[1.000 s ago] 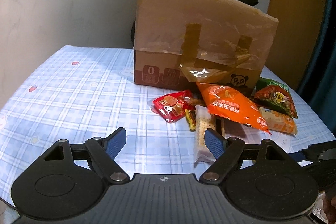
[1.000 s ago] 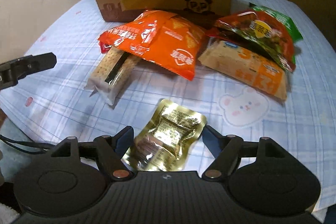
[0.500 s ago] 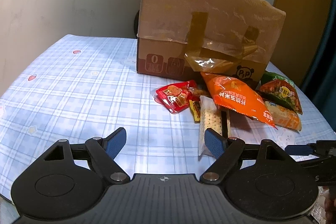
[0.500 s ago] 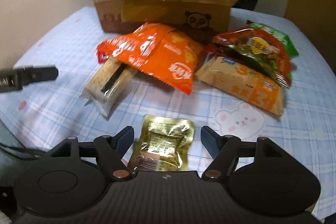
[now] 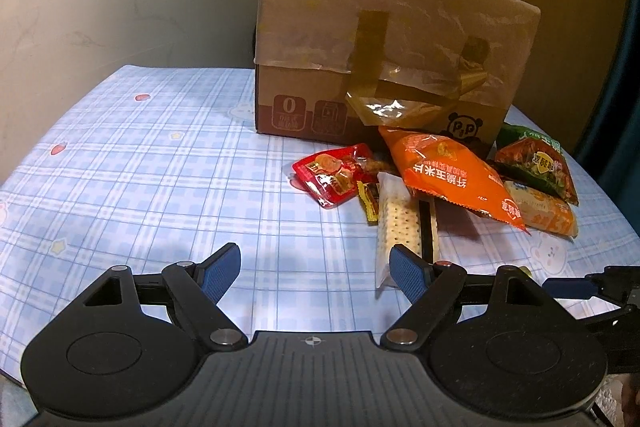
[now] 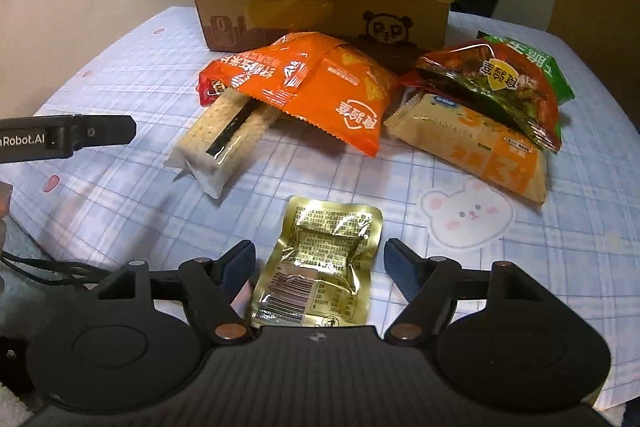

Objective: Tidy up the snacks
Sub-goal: 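Grasp the gold foil packet with the right tool while the left tool grasps the cracker packet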

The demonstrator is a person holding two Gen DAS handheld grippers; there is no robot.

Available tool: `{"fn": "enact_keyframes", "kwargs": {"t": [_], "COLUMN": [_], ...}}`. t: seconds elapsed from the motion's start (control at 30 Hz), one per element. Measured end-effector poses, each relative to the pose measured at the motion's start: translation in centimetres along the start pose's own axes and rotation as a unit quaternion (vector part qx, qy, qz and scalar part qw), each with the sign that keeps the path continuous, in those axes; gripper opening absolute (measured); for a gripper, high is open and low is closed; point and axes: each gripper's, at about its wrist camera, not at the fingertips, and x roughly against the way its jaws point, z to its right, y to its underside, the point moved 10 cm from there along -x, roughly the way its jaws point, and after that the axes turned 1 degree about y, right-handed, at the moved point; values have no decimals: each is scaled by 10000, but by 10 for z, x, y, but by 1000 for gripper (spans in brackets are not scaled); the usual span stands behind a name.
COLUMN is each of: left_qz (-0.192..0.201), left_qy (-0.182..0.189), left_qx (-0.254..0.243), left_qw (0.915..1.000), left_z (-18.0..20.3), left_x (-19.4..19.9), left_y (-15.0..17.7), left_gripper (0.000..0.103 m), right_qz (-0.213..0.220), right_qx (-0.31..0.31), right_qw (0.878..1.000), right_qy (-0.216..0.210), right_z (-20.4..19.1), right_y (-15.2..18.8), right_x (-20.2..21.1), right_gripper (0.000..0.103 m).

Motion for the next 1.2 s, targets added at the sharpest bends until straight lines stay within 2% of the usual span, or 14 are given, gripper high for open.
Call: {"fn": "enact_keyframes", "kwargs": {"t": [0.07,0.13,0.23,0.53,0.73,0.83,1.2], "left_qz": [-9,-39,-62,-65,-140,-164,-500], "left_qy": [9,2,13,26,141,266,557], "left_qx": [6,5,-5,-42,-466,-492,-762], "left_qw": [10000,10000,10000,10000,9987,9983,9943], "left_z": [0,0,1,3,21,27,61], "left_x": [-1,-2,-3,-3,-8,-11,-54], "left_y": [0,1,3,1,2,1,-17], "left_gripper": [83,83,83,83,83,83,84], "right_qz": [35,76,178,498,590,639,743], "right_qx": [-44,-11,16,-82,-256,-353,-465], "right_qw": [10000,9999,9998,9987,9979,9973,9961], "right_qy": [43,128,81,61,64,39,-58], "right_z": [5,8,9,14,21,26,28], "right_y": [-1,-1,-2,-5,-6,-6,-7], "right_x": [1,1,0,1,5,6,6], "right_gripper": [71,61,59,58,57,56,56]}}
